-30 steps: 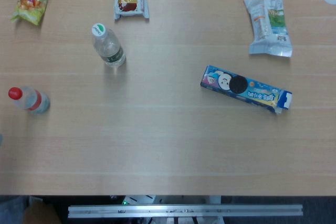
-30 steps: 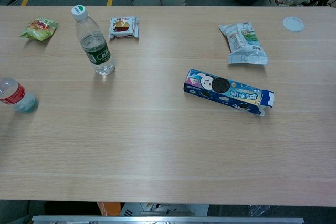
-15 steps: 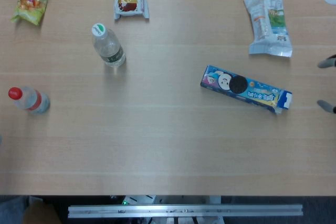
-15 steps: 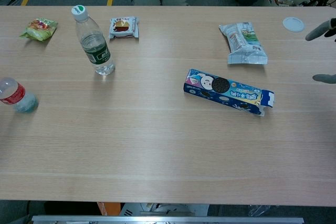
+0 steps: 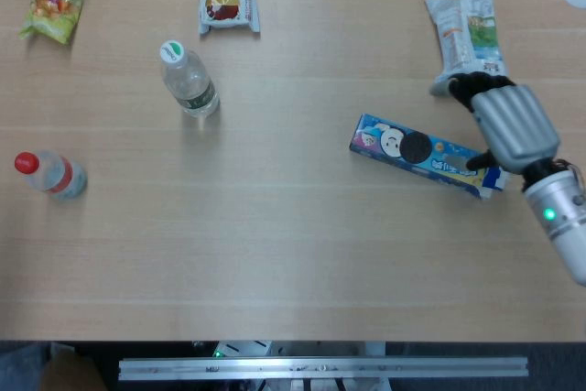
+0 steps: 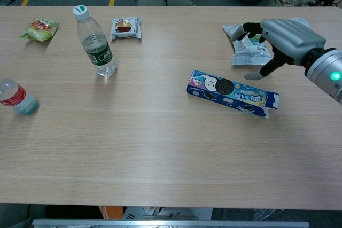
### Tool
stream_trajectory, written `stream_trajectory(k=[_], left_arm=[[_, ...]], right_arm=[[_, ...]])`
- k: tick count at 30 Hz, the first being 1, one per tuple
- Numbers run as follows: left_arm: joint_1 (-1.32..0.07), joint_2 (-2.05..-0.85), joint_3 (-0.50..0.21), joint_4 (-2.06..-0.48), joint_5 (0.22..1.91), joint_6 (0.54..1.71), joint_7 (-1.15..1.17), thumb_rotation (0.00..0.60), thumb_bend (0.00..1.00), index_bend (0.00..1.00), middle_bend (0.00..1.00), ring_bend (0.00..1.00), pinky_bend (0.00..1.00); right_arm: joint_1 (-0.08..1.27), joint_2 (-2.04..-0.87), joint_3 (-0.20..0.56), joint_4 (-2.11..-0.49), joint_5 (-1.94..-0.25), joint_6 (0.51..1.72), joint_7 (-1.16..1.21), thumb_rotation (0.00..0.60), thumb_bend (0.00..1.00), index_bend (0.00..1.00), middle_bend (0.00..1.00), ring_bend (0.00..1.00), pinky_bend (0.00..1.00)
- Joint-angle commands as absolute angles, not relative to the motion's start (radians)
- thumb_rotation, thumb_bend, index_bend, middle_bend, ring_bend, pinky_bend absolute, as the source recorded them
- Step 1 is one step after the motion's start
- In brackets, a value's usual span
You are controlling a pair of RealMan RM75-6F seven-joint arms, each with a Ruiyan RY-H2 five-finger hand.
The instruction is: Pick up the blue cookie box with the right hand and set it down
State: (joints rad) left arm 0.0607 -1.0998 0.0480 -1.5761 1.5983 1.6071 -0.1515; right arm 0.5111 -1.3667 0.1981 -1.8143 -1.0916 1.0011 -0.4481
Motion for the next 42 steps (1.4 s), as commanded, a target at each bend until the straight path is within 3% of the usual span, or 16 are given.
stream_trajectory(k=[1, 11, 19, 22, 33, 42], left_arm=[[0.062, -1.1, 0.049, -1.571, 1.599, 1.609, -0.158, 0.6, 0.26, 0.16, 0.13, 0.1, 0.07], [0.056, -1.095, 0.053, -1.566, 1.611, 1.6, -0.169, 0.6, 0.26, 0.16, 0.13, 0.1, 0.07], [0.063, -1.096, 0.057, -1.56, 1.606, 1.601, -0.174, 0.6, 0.26, 0.16, 0.13, 0.1, 0.07], [0.065, -1.098, 0.058, -1.556, 1.604, 1.6, -0.174, 0.6, 0.26, 0.16, 0.13, 0.1, 0.07], [0.071, -1.098, 0.057, -1.538, 1.596, 1.603, -0.198, 0.6, 0.26, 0.16, 0.13, 0.1, 0.07], [0.079, -1.101, 0.058, -1.523, 1.587, 1.603, -0.212, 0.6, 0.26, 0.16, 0.13, 0.1, 0.07]], right_arm=[[0.584, -1.454, 0.208, -1.773, -0.957, 0.97, -0.54, 0.6, 0.0, 0.23, 0.24, 0.19, 0.3], [0.709, -1.645, 0.197, -1.627, -0.696, 0.975, -0.676, 0.6, 0.0, 0.2, 0.22, 0.17, 0.3], [0.766, -1.754, 0.196, -1.507, -0.626, 0.982, -0.698, 0.6, 0.0, 0.2, 0.22, 0.17, 0.3], [0.778, -1.783, 0.198, -1.478, -0.632, 0.991, -0.694, 0.6, 0.08, 0.21, 0.24, 0.18, 0.31], [0.811, -1.884, 0.195, -1.383, -0.655, 1.027, -0.708, 0.6, 0.33, 0.42, 0.37, 0.37, 0.55], [0.804, -1.862, 0.194, -1.433, -0.703, 1.021, -0.672, 0.6, 0.36, 0.48, 0.42, 0.44, 0.63]])
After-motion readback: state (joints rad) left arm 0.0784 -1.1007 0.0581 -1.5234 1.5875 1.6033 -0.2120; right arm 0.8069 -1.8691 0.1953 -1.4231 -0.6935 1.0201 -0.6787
